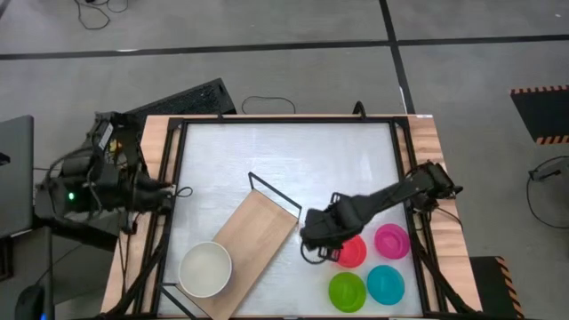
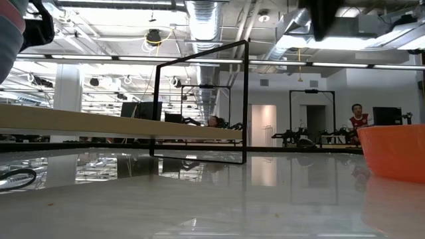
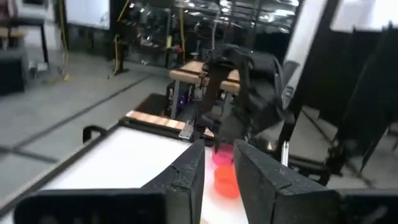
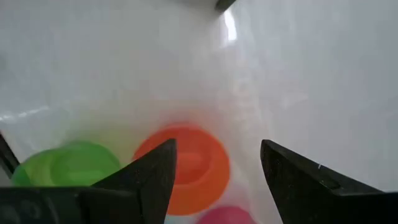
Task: Place and stack bowls onto a shelf
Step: Adjust the colored small bowls
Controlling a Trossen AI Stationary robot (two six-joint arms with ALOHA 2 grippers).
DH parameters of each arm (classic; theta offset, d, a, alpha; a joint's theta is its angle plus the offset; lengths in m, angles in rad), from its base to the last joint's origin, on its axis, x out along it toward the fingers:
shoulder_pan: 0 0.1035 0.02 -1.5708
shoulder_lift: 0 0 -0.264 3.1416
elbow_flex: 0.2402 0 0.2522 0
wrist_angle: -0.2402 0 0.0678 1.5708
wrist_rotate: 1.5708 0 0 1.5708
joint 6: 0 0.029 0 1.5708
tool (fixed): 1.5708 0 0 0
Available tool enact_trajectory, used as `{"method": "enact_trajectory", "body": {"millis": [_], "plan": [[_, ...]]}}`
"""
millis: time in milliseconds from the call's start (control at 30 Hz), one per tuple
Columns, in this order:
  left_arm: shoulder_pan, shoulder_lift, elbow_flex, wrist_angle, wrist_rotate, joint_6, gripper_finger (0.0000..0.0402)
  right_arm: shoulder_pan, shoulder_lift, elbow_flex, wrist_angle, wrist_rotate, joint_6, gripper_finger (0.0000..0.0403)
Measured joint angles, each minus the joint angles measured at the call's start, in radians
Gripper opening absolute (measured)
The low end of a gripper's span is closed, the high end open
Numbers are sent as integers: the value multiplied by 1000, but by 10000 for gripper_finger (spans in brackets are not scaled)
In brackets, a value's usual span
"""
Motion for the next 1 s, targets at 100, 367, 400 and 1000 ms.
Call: {"method": "enact_trajectory", "body": {"millis": [100,367,400,1000], "plan": [[51,-33,27,8,19,-48,83,32,-40,-85,80,0,59,260],[215,-67,109,21,237,-16,85,91,-303,-413,150,47,399,260],[238,-65,119,22,265,-1,85,96,-343,-464,167,47,451,260],[828,153,164,115,993,-91,85,140,-537,-871,478,-1,732,260]]}}
